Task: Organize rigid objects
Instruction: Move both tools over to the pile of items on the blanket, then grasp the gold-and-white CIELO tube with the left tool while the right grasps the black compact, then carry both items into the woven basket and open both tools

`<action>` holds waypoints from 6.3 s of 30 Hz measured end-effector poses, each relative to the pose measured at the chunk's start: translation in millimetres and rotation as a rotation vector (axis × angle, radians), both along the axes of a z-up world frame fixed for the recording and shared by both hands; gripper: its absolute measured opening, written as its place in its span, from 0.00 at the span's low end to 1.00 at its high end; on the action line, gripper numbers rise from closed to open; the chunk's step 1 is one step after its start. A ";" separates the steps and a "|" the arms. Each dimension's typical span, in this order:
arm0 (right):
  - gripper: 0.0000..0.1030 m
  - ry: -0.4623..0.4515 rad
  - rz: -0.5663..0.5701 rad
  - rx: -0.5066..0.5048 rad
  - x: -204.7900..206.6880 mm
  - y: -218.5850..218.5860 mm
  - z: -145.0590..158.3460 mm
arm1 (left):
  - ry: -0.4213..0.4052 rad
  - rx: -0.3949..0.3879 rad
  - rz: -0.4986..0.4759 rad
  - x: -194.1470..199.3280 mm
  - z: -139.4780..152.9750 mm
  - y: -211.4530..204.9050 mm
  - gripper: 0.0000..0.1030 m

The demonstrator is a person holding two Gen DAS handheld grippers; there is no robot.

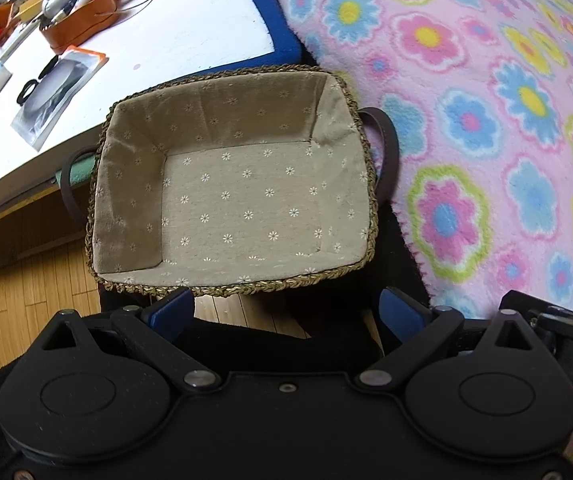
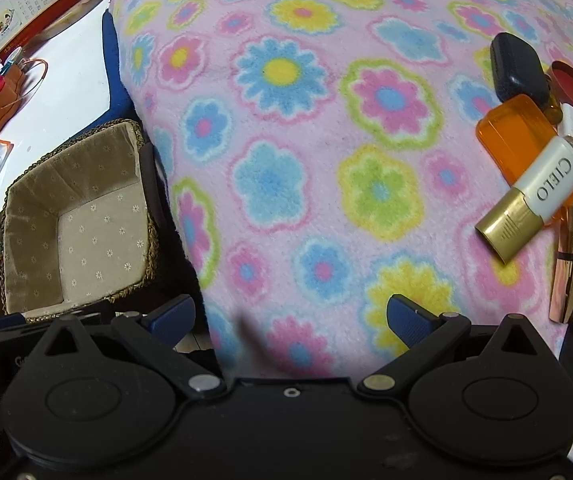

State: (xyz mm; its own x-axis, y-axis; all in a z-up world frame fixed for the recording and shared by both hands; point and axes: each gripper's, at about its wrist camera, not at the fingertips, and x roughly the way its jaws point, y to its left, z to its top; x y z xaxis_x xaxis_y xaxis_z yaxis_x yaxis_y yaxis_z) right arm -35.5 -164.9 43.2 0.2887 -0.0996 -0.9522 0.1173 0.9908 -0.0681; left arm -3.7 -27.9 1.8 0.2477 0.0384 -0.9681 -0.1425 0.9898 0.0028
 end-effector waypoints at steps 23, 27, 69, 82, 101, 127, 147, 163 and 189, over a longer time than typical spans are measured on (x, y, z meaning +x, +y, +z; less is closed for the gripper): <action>1.00 0.031 -0.050 -0.023 -53.4 -56.1 39.1 | -0.048 0.010 -0.100 -10.6 9.7 -16.9 0.93; 1.00 0.014 -0.029 -0.068 -74.7 -74.0 54.8 | -0.064 0.020 -0.136 -13.7 12.1 -23.2 0.93; 0.87 -0.077 -0.356 -0.013 -122.2 -254.8 50.8 | -0.064 0.087 -0.304 66.2 30.5 -206.1 0.92; 1.00 -0.069 -0.309 -0.026 -117.3 -250.1 46.3 | -0.161 0.018 -0.728 36.3 47.1 -234.9 0.93; 1.00 -0.041 -0.236 -0.062 -104.3 -252.8 38.9 | -0.014 -0.007 -0.816 62.0 20.3 -281.4 0.94; 0.75 -0.090 -0.068 -0.081 -90.9 -244.5 51.1 | 0.017 -0.073 -0.772 64.0 24.5 -282.0 0.80; 0.69 -0.108 -0.206 -0.021 -93.7 -247.8 95.5 | 0.020 -0.099 -0.553 55.2 52.3 -207.6 0.80; 0.69 -0.113 0.048 0.148 -15.0 -65.5 85.8 | -0.064 -0.039 -0.129 53.3 66.5 -16.7 0.80; 0.69 0.071 0.130 0.124 80.8 114.8 -12.4 | -0.032 0.014 0.160 54.0 16.8 100.0 0.80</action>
